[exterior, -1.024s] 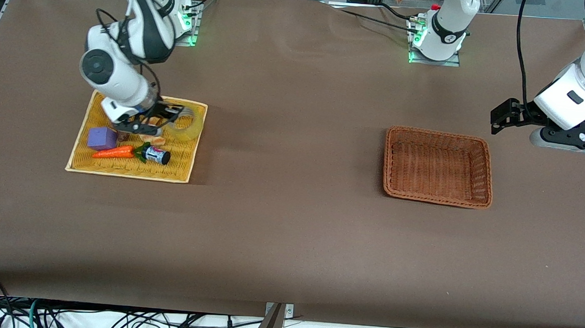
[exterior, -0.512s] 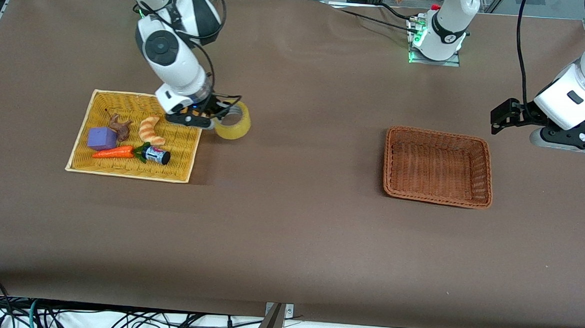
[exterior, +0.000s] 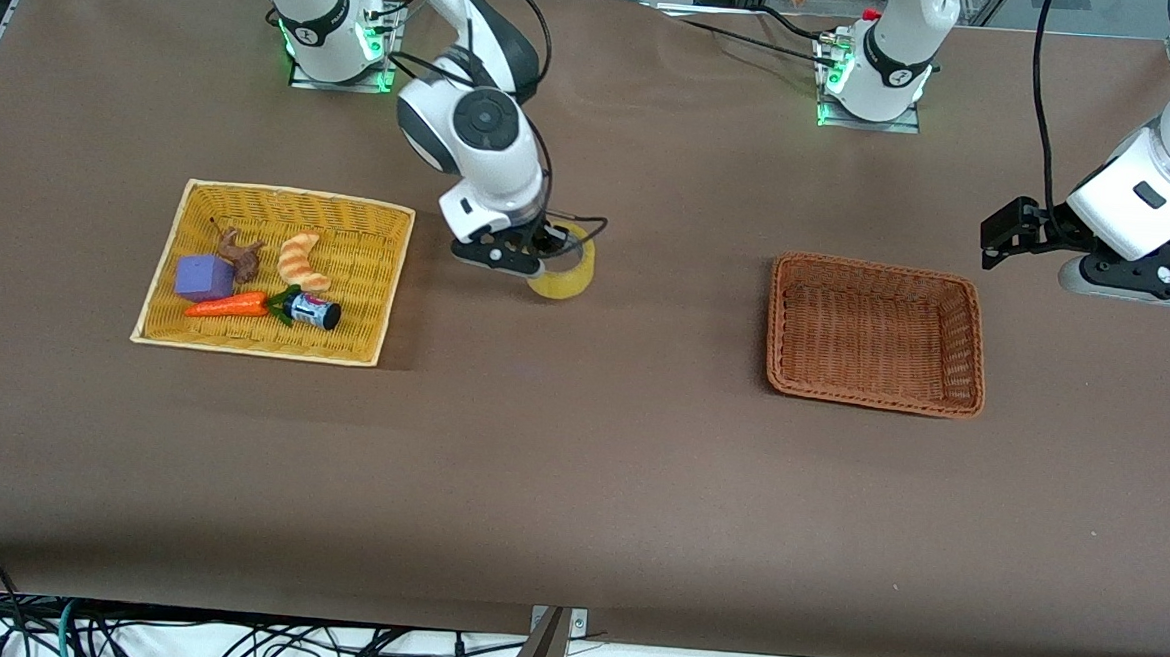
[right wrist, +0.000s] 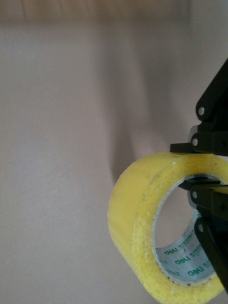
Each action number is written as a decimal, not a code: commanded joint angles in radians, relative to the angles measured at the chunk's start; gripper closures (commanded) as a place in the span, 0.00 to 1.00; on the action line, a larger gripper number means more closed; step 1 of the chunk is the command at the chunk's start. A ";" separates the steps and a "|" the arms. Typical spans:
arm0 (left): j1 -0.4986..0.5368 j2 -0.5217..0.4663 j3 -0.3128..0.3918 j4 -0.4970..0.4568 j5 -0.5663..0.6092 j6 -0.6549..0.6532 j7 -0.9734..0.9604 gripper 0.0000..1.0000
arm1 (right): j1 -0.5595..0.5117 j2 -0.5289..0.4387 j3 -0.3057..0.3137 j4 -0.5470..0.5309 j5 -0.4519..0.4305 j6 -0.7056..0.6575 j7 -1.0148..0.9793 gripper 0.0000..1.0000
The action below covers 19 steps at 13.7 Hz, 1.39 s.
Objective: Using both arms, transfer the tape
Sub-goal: 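Carry the tape roll with the right gripper toward the table middle, then set the tape down with the right gripper while the left gripper approaches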
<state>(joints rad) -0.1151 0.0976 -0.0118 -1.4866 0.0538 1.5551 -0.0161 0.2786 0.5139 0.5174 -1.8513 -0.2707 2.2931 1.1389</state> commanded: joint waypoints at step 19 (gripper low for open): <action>-0.099 0.180 -0.023 0.015 -0.135 0.005 0.001 0.00 | -0.064 0.094 -0.025 0.342 -0.111 -0.265 -0.304 0.00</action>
<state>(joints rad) -0.1682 0.2334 -0.0360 -1.4941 -0.0610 1.5410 -0.0161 0.2506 0.6671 0.4922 -1.5231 -0.3767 2.1072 0.9615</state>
